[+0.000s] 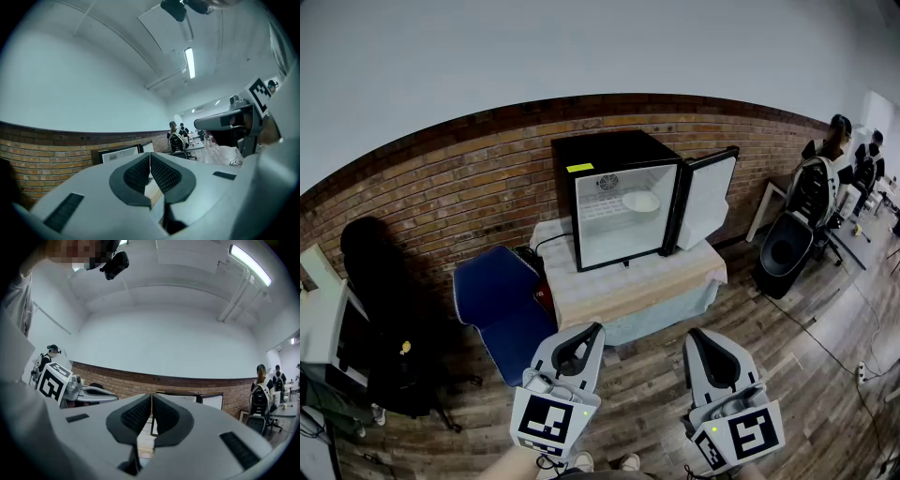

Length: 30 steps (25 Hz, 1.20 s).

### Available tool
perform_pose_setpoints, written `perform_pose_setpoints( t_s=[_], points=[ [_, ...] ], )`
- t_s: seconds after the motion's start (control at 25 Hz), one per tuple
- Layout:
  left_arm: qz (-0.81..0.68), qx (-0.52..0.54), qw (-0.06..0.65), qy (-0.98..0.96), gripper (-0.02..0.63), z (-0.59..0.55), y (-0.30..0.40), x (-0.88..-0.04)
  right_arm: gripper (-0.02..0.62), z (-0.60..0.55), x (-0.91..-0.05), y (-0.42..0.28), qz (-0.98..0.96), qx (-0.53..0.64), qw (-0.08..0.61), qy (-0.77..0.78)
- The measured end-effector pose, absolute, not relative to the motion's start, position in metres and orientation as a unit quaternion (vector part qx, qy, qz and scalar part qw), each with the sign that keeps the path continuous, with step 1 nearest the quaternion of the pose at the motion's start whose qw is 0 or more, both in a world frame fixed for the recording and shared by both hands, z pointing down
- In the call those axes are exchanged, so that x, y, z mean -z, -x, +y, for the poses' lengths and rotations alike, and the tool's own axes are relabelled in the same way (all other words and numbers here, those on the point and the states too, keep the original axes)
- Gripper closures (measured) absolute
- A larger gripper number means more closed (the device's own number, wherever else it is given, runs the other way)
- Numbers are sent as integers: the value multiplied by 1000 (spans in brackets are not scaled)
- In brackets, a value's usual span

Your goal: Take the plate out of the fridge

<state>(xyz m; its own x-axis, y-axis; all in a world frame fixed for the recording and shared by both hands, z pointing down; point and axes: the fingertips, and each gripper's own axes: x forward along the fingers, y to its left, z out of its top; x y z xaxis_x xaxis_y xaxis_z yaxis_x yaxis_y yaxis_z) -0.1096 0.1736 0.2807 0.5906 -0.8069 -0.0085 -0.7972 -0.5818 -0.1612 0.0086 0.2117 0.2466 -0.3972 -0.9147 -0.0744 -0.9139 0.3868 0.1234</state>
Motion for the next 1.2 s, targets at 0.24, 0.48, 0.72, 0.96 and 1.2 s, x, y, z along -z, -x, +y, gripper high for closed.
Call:
perform_pose_setpoints(
  t_s=[0.24,0.48,0.72,0.96,1.2],
  points=[
    [454,32,78,887,588,168,112,-281,563,206,-251,-11,-834,67,0,-548],
    [453,33,75,887,588,165,110,-283,561,201,-252,-25,-826,63,-7,-560],
    [451,40,80,888,588,161,97,-286,561,197,-259,-33,-832,60,-4,-552],
    [462,39,83,882,588,158,85,-287,563,191,-263,-47,-836,58,-3,-545],
    [472,43,79,877,588,157,66,-292,563,188,-271,-62,-847,55,-2,-529]
  ],
)
